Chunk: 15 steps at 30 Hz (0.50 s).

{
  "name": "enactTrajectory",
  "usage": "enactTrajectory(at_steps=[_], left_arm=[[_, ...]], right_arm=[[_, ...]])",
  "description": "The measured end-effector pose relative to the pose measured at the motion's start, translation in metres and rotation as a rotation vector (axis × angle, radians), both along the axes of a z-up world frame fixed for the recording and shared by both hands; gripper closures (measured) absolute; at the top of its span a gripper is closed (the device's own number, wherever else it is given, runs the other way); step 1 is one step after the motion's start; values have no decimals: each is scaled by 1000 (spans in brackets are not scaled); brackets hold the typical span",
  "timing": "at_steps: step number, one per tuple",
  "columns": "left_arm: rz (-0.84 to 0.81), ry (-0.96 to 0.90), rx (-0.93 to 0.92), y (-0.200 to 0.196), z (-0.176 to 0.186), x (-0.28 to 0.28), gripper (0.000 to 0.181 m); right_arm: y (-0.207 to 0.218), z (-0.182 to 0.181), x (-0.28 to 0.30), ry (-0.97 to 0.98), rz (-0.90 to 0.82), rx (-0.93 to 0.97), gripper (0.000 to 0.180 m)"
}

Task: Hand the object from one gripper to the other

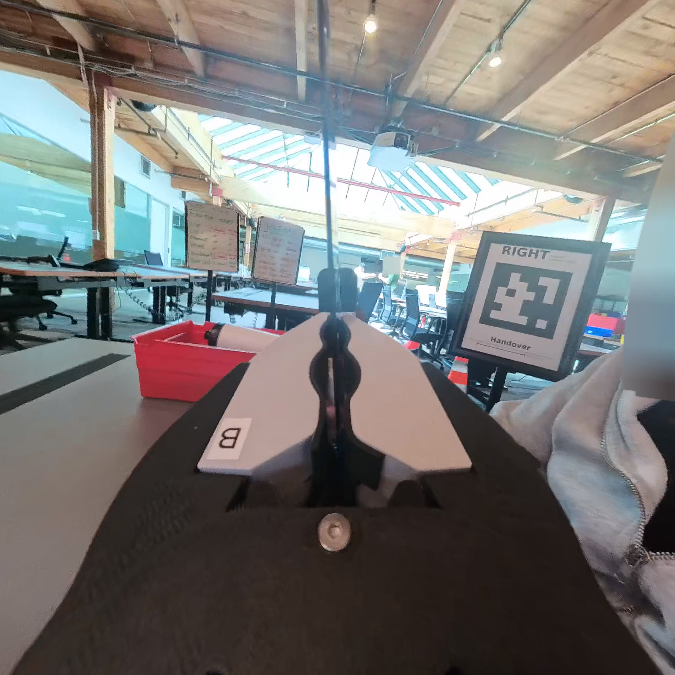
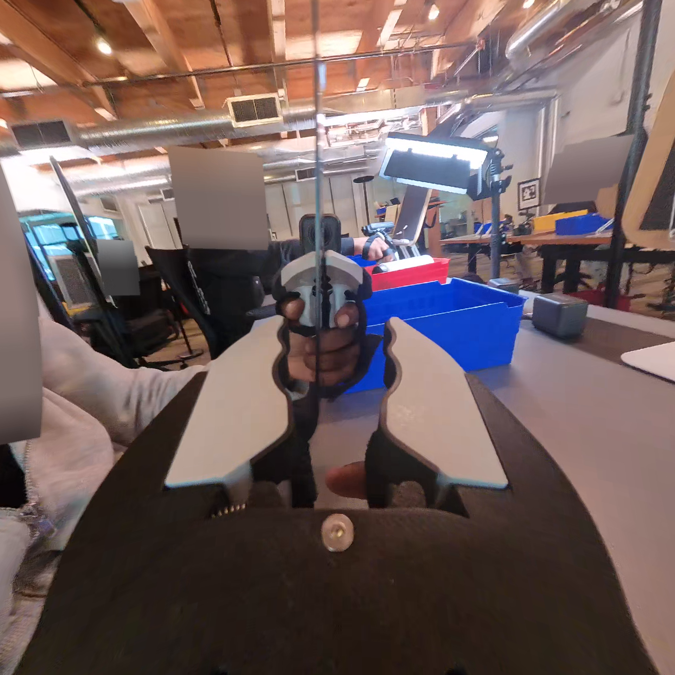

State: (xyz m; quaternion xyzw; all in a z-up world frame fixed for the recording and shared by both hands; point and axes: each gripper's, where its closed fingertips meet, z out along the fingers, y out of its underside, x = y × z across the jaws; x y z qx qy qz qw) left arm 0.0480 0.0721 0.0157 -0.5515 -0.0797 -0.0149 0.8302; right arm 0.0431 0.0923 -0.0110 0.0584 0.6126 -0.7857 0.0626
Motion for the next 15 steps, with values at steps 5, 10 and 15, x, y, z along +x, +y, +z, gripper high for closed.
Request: enactTrajectory(at_steps=[5,10,15], left_arm=[[18,-14,-108,13,-17,-4,179],[44,-15,-79,11,-15,-6,168],[81,12,-95,9,-16,-9,178]], right_arm=[[-9,-10,1,67,-40,51,173],[-3,-5,0,88,-49,8,179],[2,-2,-4,47,-34,-31,179]])
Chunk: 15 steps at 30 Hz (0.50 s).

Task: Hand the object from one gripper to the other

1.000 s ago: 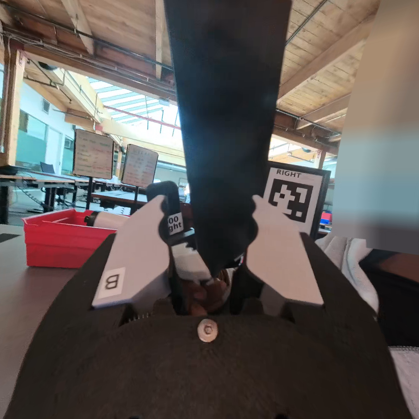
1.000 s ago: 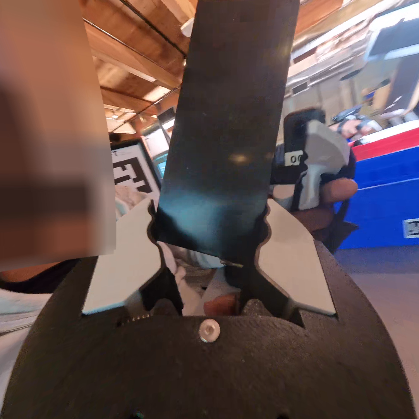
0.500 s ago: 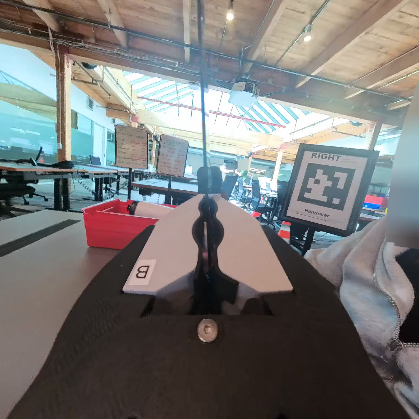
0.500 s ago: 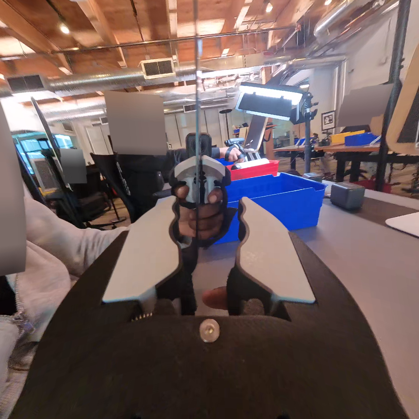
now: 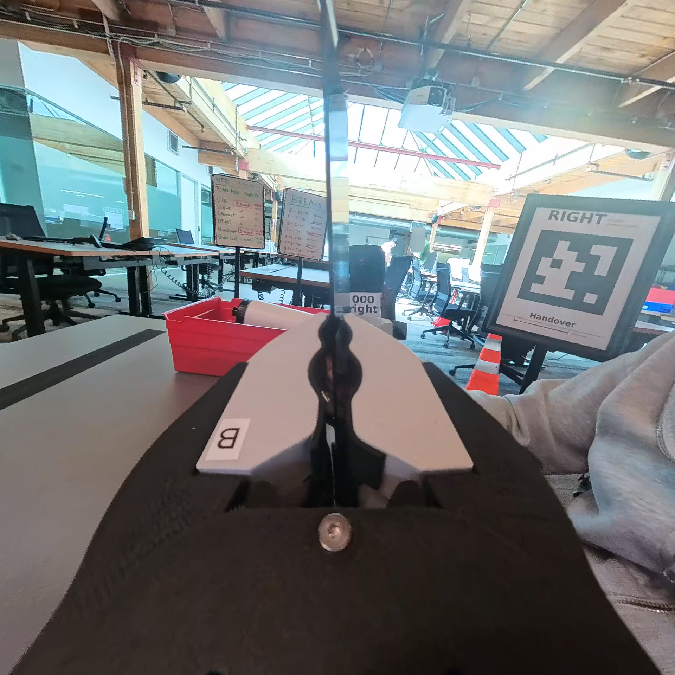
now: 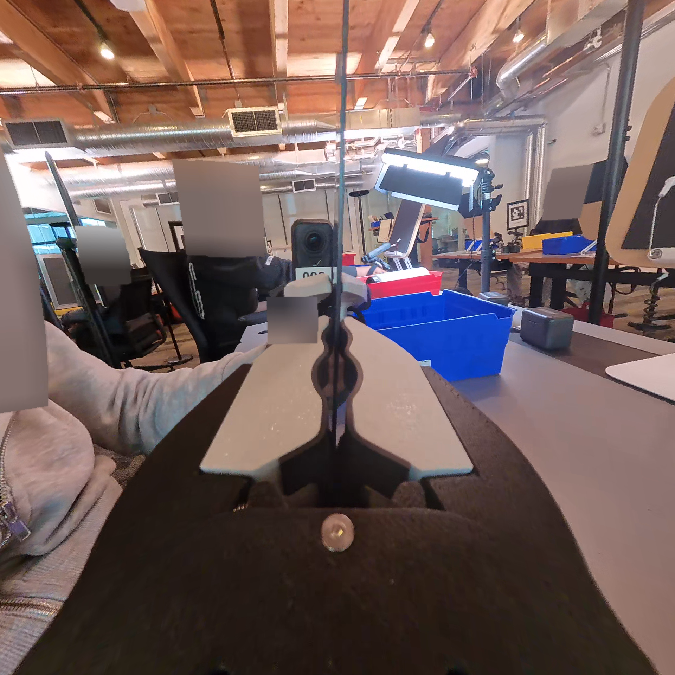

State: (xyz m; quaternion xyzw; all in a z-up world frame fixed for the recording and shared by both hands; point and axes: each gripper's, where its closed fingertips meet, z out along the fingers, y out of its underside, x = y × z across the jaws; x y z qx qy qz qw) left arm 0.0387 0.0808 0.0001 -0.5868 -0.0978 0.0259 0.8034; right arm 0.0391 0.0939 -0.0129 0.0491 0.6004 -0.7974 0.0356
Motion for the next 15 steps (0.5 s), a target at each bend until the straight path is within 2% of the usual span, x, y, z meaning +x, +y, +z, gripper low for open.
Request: enactTrajectory(at_steps=[3,8,12,15], left_arm=[[8,25,-6,-1,1,1,178],[97,70,-57,0,-3,-5,180],[103,54,-79,2,-8,-8,179],[83,22,-112,4,-14,-9,179]], right_arm=[[-1,0,0,9,-10,-4,177],[0,-5,-15,25,-126,1,166],[3,-2,-19,48,-177,-16,152],[2,-2,-20,56,-188,-15,150]])
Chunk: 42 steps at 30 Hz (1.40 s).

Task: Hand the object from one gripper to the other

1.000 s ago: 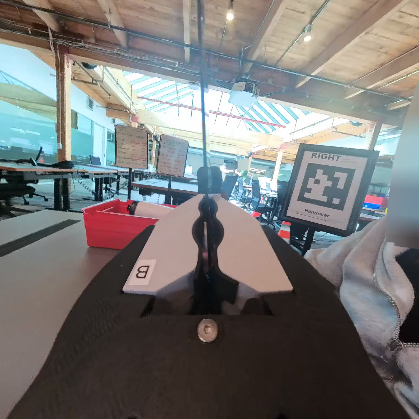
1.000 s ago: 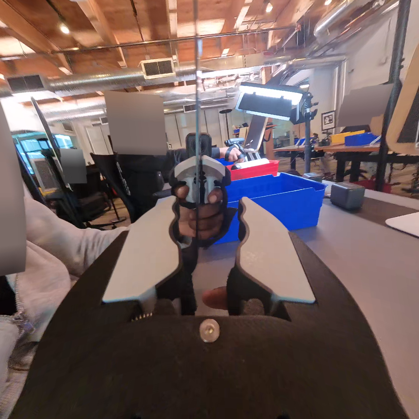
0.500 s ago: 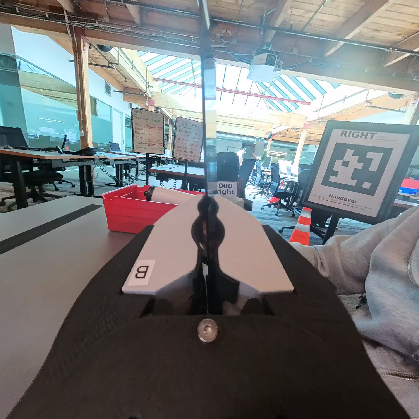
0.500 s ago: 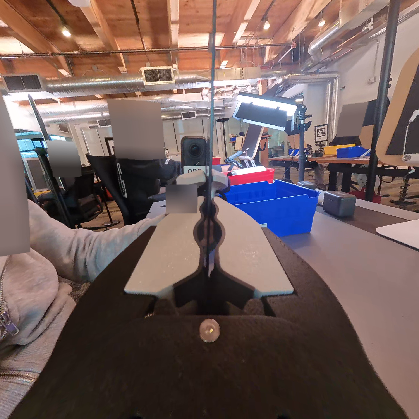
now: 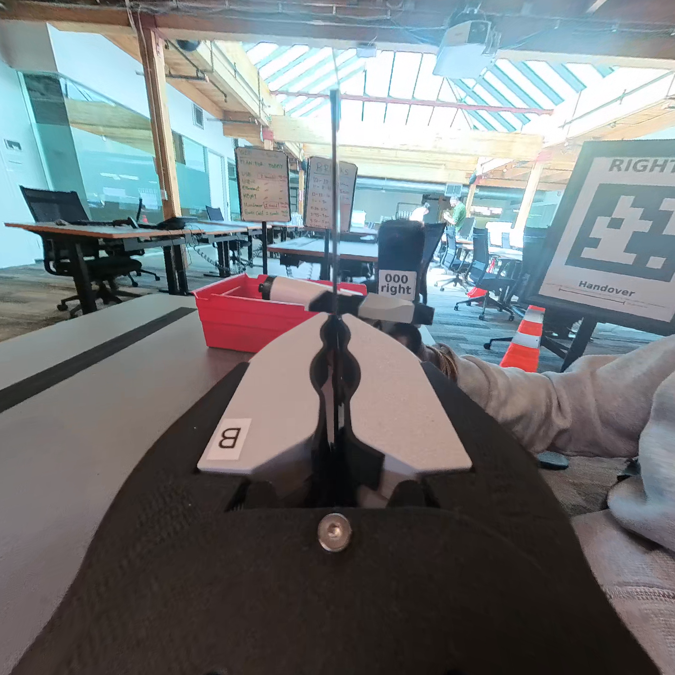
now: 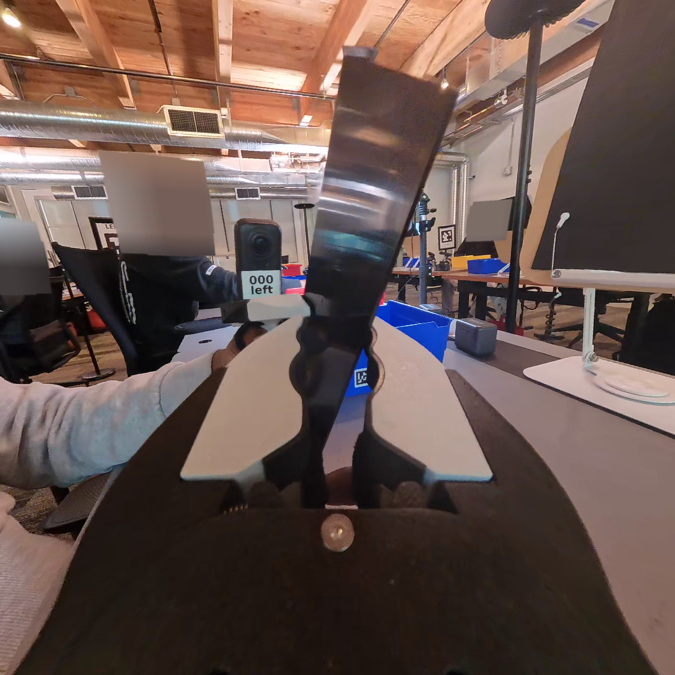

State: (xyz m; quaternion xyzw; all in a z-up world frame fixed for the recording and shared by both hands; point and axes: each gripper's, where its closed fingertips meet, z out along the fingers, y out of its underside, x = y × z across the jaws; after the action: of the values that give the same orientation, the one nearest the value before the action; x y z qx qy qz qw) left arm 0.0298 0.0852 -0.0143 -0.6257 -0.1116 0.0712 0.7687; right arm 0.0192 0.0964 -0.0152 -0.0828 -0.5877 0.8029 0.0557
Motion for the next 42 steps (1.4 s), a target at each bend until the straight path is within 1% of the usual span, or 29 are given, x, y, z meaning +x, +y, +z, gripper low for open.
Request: enactTrajectory(at_steps=[2,3,7,8,9,10,12,15,16,18,19,20,22,24,27,29,31,33,34,35,36,37,39,41,42], left_arm=[[-12,-9,-14,2,-3,1,179],[-22,-9,-8,2,-2,2,180],[-45,-23,30,2,1,4,180],[-53,-21,63,0,5,5,180],[-70,-19,100,-2,9,7,180],[-86,-23,131,-4,13,8,180],[-95,-40,140,-6,14,8,178],[-101,-78,136,-6,11,5,173],[-106,-107,145,-7,11,3,164],[-115,-188,161,-12,11,-2,144],[-130,-244,158,-15,10,-4,135],[-174,-298,151,-16,9,-2,133],[-300,-425,164,-20,9,6,132],[-430,-536,190,-23,11,16,139],[-544,-625,116,-14,1,30,150],[-566,-645,-2,-3,-14,40,158],[-570,-623,-46,3,-20,45,165],[-509,-575,-33,3,-19,38,172],[-498,-523,8,2,-11,37,176],[-453,-449,55,1,-3,33,179],[-399,-356,92,-2,5,30,178],[-346,-277,106,-3,9,27,176],[-239,-160,78,-4,10,22,170],[-179,-144,64,-5,8,15,170],[-178,-167,81,-5,8,13,171]], right_arm=[[-1,0,0,-2,4,1,155],[0,-1,-1,-5,2,3,163],[1,1,3,-32,56,-23,169],[2,3,3,-36,60,-42,166],[2,5,3,-40,61,-58,158],[2,5,4,-46,70,-68,154],[1,7,10,-38,116,-75,172],[1,9,18,47,123,-54,178],[2,9,21,106,100,-32,178],[2,12,28,308,7,25,179],[2,14,33,452,-64,58,178],[3,16,39,627,-146,95,179],[3,17,52,1003,-310,195,178],[0,11,60,1288,-433,318,178],[-5,-8,62,1563,-504,491,178],[-7,-19,59,1648,-511,560,178],[-9,-23,57,1663,-511,577,178],[-6,-18,53,1608,-534,561,170],[-4,-13,48,1535,-559,536,162],[-1,-6,43,1438,-580,490,149],[1,-1,39,1329,-566,439,142],[3,2,37,1207,-514,392,140],[2,4,36,959,-354,313,134],[1,5,35,745,-216,259,129],[1,5,35,684,-174,250,124]])
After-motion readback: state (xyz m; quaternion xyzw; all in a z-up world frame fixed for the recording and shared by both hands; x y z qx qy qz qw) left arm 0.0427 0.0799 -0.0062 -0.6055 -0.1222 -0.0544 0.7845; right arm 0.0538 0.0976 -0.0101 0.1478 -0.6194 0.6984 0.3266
